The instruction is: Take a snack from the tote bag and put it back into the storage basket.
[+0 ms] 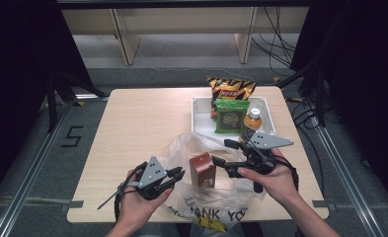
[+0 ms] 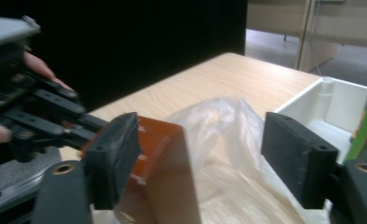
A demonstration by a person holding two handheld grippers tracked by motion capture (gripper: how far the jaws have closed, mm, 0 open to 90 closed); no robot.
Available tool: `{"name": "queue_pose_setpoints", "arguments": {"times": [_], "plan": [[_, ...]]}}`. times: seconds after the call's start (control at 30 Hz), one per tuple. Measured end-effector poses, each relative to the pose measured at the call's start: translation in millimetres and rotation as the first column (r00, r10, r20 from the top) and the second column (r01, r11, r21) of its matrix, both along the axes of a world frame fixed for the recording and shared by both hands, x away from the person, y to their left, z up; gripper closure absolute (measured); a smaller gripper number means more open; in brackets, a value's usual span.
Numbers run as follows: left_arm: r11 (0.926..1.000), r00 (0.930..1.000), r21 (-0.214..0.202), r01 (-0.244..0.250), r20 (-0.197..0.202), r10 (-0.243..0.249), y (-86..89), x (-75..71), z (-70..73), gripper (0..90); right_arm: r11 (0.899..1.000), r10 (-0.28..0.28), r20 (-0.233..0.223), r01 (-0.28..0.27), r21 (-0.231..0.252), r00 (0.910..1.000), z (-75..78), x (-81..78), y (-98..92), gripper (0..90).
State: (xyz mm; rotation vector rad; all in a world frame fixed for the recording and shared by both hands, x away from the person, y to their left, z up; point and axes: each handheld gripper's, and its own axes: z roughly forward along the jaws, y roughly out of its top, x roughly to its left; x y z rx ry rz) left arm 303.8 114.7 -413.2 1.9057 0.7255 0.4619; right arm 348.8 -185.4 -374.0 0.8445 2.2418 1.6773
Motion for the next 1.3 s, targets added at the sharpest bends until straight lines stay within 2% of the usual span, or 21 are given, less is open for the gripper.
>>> {"name": "queue_pose_setpoints", "arguments": {"times": [0.07, 0.17, 0.23, 0.27, 0.33, 0.43, 0.53, 0.6, 0.73, 0.77, 0.83, 0.87, 0.97, 1.03, 1.07, 1.1, 1.13, 1.17, 1.2, 1.23, 1.3], "plan": [[0.9999, 0.9999, 0.001, -0.012, -0.004, 0.012, 4.3, -1.1, -2.0, 78.4, 1.0, 0.025, 0.037, -0.024, -0.012, 0.999, 1.3, -3.2, 2.5, 20.3], [0.9996, 0.9997, -0.011, -0.024, -0.01, 0.024, 9.2, -3.4, -4.9, 76.7, 0.999, 0.045, 0.001, -0.045, -0.009, 0.999, -0.3, -11.9, 11.0, 17.4], [0.9989, 0.9992, -0.032, -0.035, -0.018, 0.035, 12.3, -6.0, -7.1, 76.2, 0.998, 0.064, 0.029, -0.063, -0.015, 0.9975, -4.0, -12.1, 16.1, 15.6], [0.9991, 0.9993, -0.026, -0.034, -0.013, 0.034, 14.3, -6.8, -7.8, 76.2, 0.998, 0.058, 0.002, -0.058, -0.017, 0.9983, -5.0, -14.7, 19.1, 15.5], [0.9989, 0.9991, -0.023, -0.04, -0.017, 0.04, 16.9, -8.2, -9.7, 75.9, 0.998, 0.066, -0.003, -0.066, -0.02, 0.9978, -7.8, -16.4, 24.1, 15.2], [0.9987, 0.9989, -0.028, -0.043, -0.02, 0.042, 17.9, -9.2, -11.2, 75.4, 0.996, 0.07, 0.028, -0.068, -0.05, 0.9972, -9.4, -16.9, 29.8, 14.9], [0.999, 0.9992, -0.027, -0.035, -0.018, 0.035, 16.1, -9.3, -10.4, 75.7, 0.996, 0.076, 0.001, -0.075, -0.046, 0.9971, -11.8, -18.7, 35.7, 13.8], [0.9992, 0.9995, -0.03, -0.028, -0.014, 0.027, 14.0, -9.2, -9.9, 75.9, 0.995, 0.055, 0.034, -0.052, -0.082, 0.9979, -14.2, -17.6, 36.1, 11.8], [0.9994, 0.9998, -0.029, -0.019, -0.008, 0.019, 10.6, -9.0, -9.3, 75.8, 0.995, 0.022, 0.01, -0.021, -0.096, 0.9997, -20.8, -17.6, 40.2, 10.3], [0.9991, 0.9998, -0.038, -0.018, -0.011, 0.017, 8.9, -9.1, -9.6, 75.8, 0.995, 0.021, 0.021, -0.019, -0.101, 0.9995, -22.5, -17.3, 41.5, 10.3], [0.9997, 1.0, -0.021, -0.009, -0.004, 0.009, 6.2, -9.1, -8.6, 75.8, 0.993, 0.008, 0.01, -0.007, -0.115, 0.9999, -24.5, -18.9, 43.5, 9.6], [0.9997, 1.0, -0.024, 0.005, 0.002, -0.005, 4.1, -8.3, -8.9, 75.9, 0.993, 0.015, 0.036, -0.01, -0.121, 0.9992, -26.6, -18.4, 44.5, 9.1], [0.9996, 0.9995, -0.01, 0.028, 0.013, -0.028, -0.3, -7.3, -8.3, 76.3, 0.99, -0.015, 0.027, 0.018, -0.139, 0.9995, -30.0, -21.4, 47.3, 8.6], [0.9998, 0.9998, -0.006, 0.019, 0.009, -0.019, -1.2, -8.2, -8.3, 76.3, 0.988, -0.023, 0.038, 0.028, -0.155, 0.999, -32.0, -21.3, 48.7, 8.7], [0.9999, 0.9998, -0.005, 0.016, 0.009, -0.016, -0.9, -8.4, -8.6, 76.4, 0.99, -0.017, 0.026, 0.021, -0.141, 0.9995, -33.0, -22.6, 50.5, 8.9], [0.9999, 0.9999, -0.006, 0.013, 0.005, -0.013, -0.3, -8.6, -9.1, 76.4, 0.986, -0.028, 0.078, 0.041, -0.162, 0.9965, -33.7, -21.5, 50.1, 10.0], [0.9999, 0.9999, -0.003, 0.015, 0.008, -0.015, 0.6, -8.3, -9.4, 76.4, 0.987, -0.03, 0.05, 0.037, -0.156, 0.9983, -34.1, -23.9, 52.3, 10.0], [0.9998, 0.9997, 0.002, 0.021, 0.012, -0.021, 1.7, -7.6, -9.7, 76.3, 0.984, -0.028, 0.081, 0.042, -0.172, 0.9963, -35.1, -22.5, 52.5, 10.0], [0.9999, 1.0, -0.006, 0.01, 0.0, -0.01, 1.6, -8.5, -10.5, 76.3, 0.986, -0.029, 0.053, 0.037, -0.163, 0.9982, -35.7, -23.9, 54.4, 10.0], [0.9999, 0.9999, -0.005, 0.01, -0.001, -0.01, 1.8, -8.5, -10.9, 76.3, 0.983, -0.024, 0.078, 0.037, -0.179, 0.9967, -36.5, -22.9, 54.3, 10.0], [0.9998, 0.9999, -0.013, 0.015, -0.001, -0.015, 1.5, -7.9, -12.4, 76.4, 0.985, -0.045, 0.048, 0.052, -0.164, 0.9978, -38.6, -25.0, 58.0, 10.4]]}}
